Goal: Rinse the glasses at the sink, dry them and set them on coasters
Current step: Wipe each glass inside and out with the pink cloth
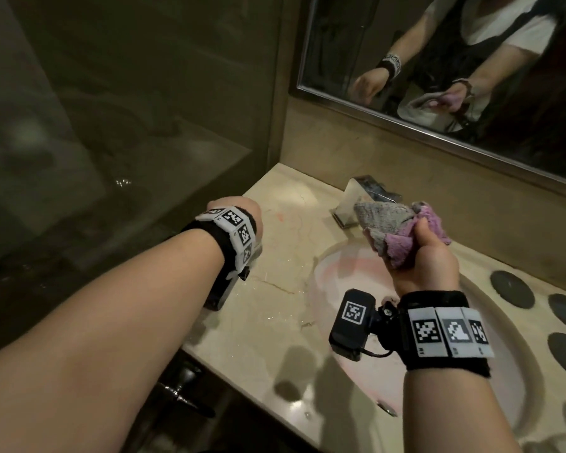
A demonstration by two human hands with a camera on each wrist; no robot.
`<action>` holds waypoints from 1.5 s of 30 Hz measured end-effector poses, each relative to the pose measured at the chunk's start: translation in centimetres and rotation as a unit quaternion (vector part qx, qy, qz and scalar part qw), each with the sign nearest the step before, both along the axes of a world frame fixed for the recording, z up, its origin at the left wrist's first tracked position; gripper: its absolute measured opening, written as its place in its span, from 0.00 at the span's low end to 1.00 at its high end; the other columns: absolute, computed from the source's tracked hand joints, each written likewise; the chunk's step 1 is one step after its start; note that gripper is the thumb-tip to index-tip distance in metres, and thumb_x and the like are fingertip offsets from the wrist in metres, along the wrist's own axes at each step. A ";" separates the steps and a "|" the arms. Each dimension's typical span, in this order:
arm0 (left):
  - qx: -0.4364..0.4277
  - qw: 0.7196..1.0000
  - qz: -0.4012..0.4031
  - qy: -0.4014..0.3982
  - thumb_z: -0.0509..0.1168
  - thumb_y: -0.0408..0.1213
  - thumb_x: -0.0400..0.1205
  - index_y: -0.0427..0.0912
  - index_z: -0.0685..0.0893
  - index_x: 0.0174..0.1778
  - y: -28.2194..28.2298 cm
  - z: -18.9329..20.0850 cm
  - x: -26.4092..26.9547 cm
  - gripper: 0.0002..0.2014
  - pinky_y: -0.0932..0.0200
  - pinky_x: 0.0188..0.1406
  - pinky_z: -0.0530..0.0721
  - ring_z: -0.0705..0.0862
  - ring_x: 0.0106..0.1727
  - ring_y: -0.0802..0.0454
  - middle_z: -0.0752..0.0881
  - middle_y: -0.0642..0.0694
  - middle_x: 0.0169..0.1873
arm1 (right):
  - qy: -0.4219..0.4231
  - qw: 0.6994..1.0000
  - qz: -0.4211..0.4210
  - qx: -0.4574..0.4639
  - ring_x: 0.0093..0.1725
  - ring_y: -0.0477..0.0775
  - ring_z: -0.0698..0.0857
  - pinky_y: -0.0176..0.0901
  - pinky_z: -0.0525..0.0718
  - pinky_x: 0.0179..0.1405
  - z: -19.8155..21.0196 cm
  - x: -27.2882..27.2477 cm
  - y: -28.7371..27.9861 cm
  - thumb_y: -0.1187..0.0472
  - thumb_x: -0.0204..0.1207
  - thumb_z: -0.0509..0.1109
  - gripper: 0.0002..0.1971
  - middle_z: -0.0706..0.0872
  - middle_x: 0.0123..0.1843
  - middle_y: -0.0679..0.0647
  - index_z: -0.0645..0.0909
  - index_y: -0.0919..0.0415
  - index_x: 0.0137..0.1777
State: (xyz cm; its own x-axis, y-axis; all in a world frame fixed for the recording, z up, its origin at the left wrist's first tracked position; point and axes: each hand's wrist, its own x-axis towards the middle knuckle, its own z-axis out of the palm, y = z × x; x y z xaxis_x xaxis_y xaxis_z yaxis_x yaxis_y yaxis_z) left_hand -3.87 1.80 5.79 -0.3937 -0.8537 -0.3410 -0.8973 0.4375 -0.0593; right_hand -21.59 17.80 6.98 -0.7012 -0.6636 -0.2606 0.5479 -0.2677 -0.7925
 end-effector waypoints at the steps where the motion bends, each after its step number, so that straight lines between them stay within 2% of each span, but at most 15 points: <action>1: 0.008 0.999 0.001 0.032 0.62 0.42 0.82 0.41 0.85 0.53 0.3 0.7 -0.5 0.11 0.49 0.57 0.81 0.84 0.58 0.41 0.86 0.42 0.55 | 0.004 1.000 -0.007 0.008 0.55 0.60 0.88 0.57 0.86 0.53 -0.1 -0.4 0.0 0.60 0.84 0.60 0.09 0.88 0.54 0.60 0.77 0.60 0.60; 4: 0.070 0.971 0.038 0.225 0.65 0.42 0.81 0.39 0.85 0.46 1.9 2.4 -2.7 0.09 0.48 0.59 0.82 0.85 0.52 0.43 0.88 0.43 0.48 | 0.032 0.998 -0.046 0.022 0.56 0.57 0.87 0.51 0.89 0.44 -0.3 -1.7 0.5 0.61 0.81 0.65 0.20 0.84 0.61 0.59 0.69 0.58 0.72; 8: 0.297 0.748 0.128 0.579 0.64 0.35 0.83 0.39 0.85 0.42 6.4 2.1 -5.1 0.07 0.59 0.48 0.85 0.87 0.45 0.52 0.90 0.39 0.50 | 0.143 0.985 -0.081 0.042 0.59 0.52 0.84 0.44 0.88 0.47 -0.3 -4.2 2.2 0.63 0.80 0.67 0.12 0.81 0.57 0.49 0.73 0.51 0.60; 11: 0.448 0.618 0.174 0.622 0.61 0.38 0.84 0.46 0.83 0.42 9.0 1.4 -7.7 0.08 0.51 0.52 0.82 0.88 0.48 0.55 0.90 0.49 0.43 | 0.235 0.969 -0.059 0.041 0.57 0.50 0.82 0.39 0.88 0.38 0.1 -6.3 3.5 0.63 0.80 0.66 0.11 0.79 0.56 0.46 0.73 0.45 0.54; 14: 0.530 0.512 0.193 0.648 0.58 0.37 0.85 0.42 0.83 0.42 10.7 1.0 -10.2 0.10 0.44 0.57 0.82 0.89 0.41 0.56 0.89 0.48 0.37 | 0.284 0.957 0.040 0.034 0.59 0.52 0.83 0.45 0.85 0.50 0.8 -7.4 4.8 0.51 0.77 0.67 0.10 0.82 0.60 0.50 0.74 0.41 0.56; 18: 0.580 0.428 0.218 0.658 0.56 0.36 0.85 0.41 0.81 0.45 12.0 0.8 -12.8 0.09 0.39 0.54 0.81 0.89 0.37 0.56 0.89 0.47 0.33 | 0.304 0.936 0.178 -0.010 0.69 0.50 0.80 0.47 0.76 0.70 1.8 -8.7 6.4 0.28 0.62 0.70 0.42 0.82 0.68 0.45 0.72 0.52 0.72; 21: 0.608 0.389 0.209 0.660 0.56 0.36 0.85 0.40 0.82 0.46 12.8 0.7 -14.4 0.09 0.37 0.54 0.81 0.90 0.39 0.54 0.90 0.47 0.34 | 0.303 0.931 0.203 0.007 0.61 0.38 0.84 0.35 0.78 0.63 2.8 -10.2 7.4 0.39 0.77 0.60 0.22 0.88 0.56 0.35 0.75 0.46 0.67; 22: 0.613 0.383 0.202 0.661 0.56 0.36 0.85 0.40 0.82 0.45 13.1 0.7 -14.8 0.09 0.37 0.54 0.82 0.90 0.39 0.54 0.90 0.47 0.34 | 0.329 0.925 0.188 0.021 0.61 0.36 0.83 0.35 0.77 0.62 3.0 -10.7 7.7 0.47 0.82 0.59 0.15 0.87 0.56 0.32 0.73 0.42 0.67; 25: 0.625 0.383 0.177 0.656 0.55 0.36 0.84 0.40 0.82 0.44 14.0 0.8 -16.1 0.10 0.38 0.51 0.83 0.90 0.39 0.55 0.90 0.47 0.34 | 0.446 0.884 0.138 0.018 0.76 0.42 0.70 0.44 0.70 0.73 2.5 -12.5 8.6 0.53 0.73 0.66 0.36 0.69 0.77 0.43 0.51 0.32 0.76; 30: 0.593 0.420 0.114 0.677 0.56 0.35 0.83 0.38 0.82 0.44 14.7 1.3 -17.2 0.10 0.41 0.56 0.82 0.89 0.40 0.55 0.89 0.47 0.35 | 0.582 0.803 0.091 0.093 0.64 0.48 0.81 0.47 0.81 0.63 2.1 -13.2 8.4 0.40 0.72 0.66 0.23 0.77 0.67 0.48 0.66 0.34 0.67; 33: 0.524 0.490 0.060 0.694 0.58 0.33 0.81 0.39 0.80 0.45 15.3 1.6 -18.0 0.06 0.41 0.63 0.77 0.90 0.42 0.55 0.90 0.48 0.38 | 0.539 0.829 0.046 0.139 0.45 0.28 0.82 0.22 0.77 0.40 2.4 -14.0 7.7 0.47 0.79 0.64 0.13 0.79 0.50 0.39 0.68 0.42 0.61; 36: 0.421 0.586 -0.045 0.691 0.65 0.30 0.79 0.40 0.82 0.42 15.5 1.3 -18.5 0.03 0.48 0.60 0.81 0.89 0.46 0.53 0.91 0.48 0.40 | 0.455 0.869 0.069 0.181 0.44 0.44 0.84 0.35 0.80 0.35 2.7 -14.7 6.8 0.46 0.78 0.62 0.07 0.81 0.49 0.46 0.73 0.45 0.52; 39: 0.362 0.637 -0.123 0.670 0.63 0.25 0.80 0.40 0.83 0.43 15.1 0.8 -18.5 0.07 0.60 0.56 0.83 0.89 0.50 0.52 0.91 0.46 0.43 | 0.336 0.916 0.094 0.197 0.40 0.53 0.83 0.45 0.80 0.34 2.4 -14.8 6.5 0.49 0.79 0.61 0.06 0.82 0.44 0.52 0.73 0.49 0.50; 43: 0.409 0.644 -0.118 0.635 0.66 0.34 0.78 0.41 0.83 0.49 14.5 1.5 -18.6 0.05 0.61 0.54 0.83 0.88 0.53 0.55 0.91 0.47 0.45 | 0.403 0.894 0.056 0.187 0.41 0.53 0.83 0.44 0.81 0.32 2.9 -15.4 6.6 0.48 0.76 0.63 0.11 0.82 0.43 0.50 0.72 0.51 0.55; 45: 0.520 0.588 -0.013 0.619 0.63 0.48 0.75 0.41 0.81 0.54 13.8 2.1 -18.8 0.17 0.47 0.58 0.84 0.87 0.55 0.49 0.90 0.44 0.48 | 0.511 0.841 0.029 0.172 0.41 0.46 0.85 0.43 0.84 0.39 3.3 -15.5 6.8 0.51 0.75 0.66 0.10 0.82 0.43 0.47 0.72 0.43 0.54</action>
